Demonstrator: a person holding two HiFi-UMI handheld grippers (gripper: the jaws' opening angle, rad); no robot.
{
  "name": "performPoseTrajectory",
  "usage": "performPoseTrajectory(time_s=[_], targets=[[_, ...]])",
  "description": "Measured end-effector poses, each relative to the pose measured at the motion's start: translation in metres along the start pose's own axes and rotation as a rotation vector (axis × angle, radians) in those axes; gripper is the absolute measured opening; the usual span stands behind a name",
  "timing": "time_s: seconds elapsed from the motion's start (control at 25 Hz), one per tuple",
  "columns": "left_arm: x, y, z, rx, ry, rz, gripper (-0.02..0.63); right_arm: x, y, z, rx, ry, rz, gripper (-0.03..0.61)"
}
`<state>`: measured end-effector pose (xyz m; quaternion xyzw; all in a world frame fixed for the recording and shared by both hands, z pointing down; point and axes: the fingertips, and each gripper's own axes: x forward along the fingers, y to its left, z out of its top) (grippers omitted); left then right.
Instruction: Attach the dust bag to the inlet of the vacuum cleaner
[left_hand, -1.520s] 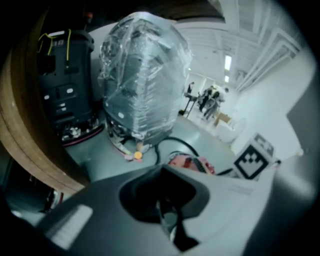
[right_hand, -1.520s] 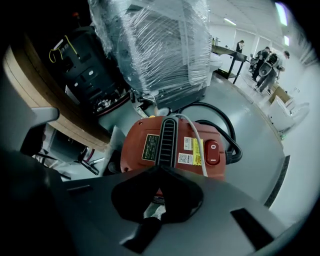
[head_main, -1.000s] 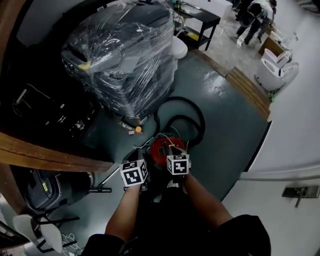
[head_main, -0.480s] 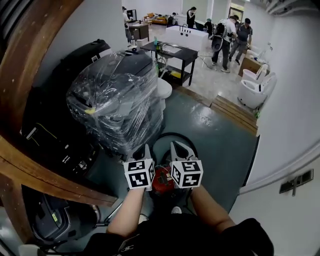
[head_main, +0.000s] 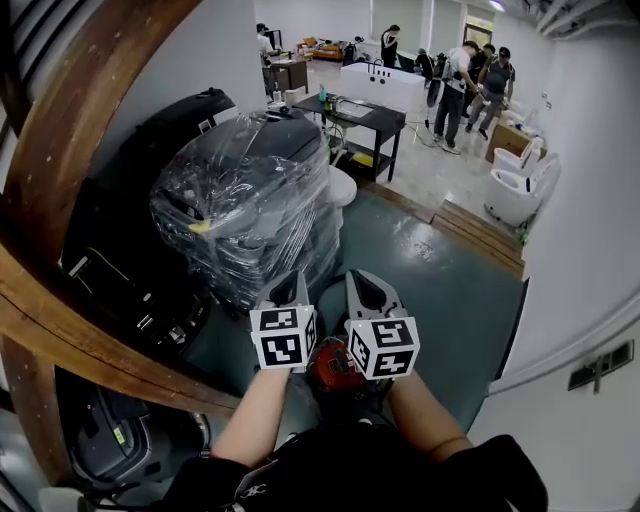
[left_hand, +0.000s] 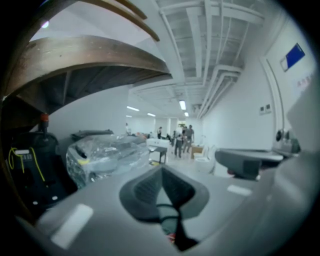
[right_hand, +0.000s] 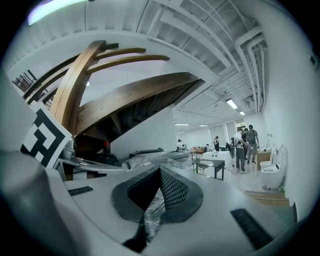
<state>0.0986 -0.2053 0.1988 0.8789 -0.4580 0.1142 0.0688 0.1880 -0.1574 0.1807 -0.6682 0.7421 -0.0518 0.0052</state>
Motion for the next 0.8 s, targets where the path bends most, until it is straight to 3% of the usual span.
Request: performPoseTrajectory(time_s=[0.8], targets=[[0.01,0.01,-0.016,-0.031,0.05,0.002,0.0,0.016,0.007,-0.023,0.029,0.051,0.024,-0.002]])
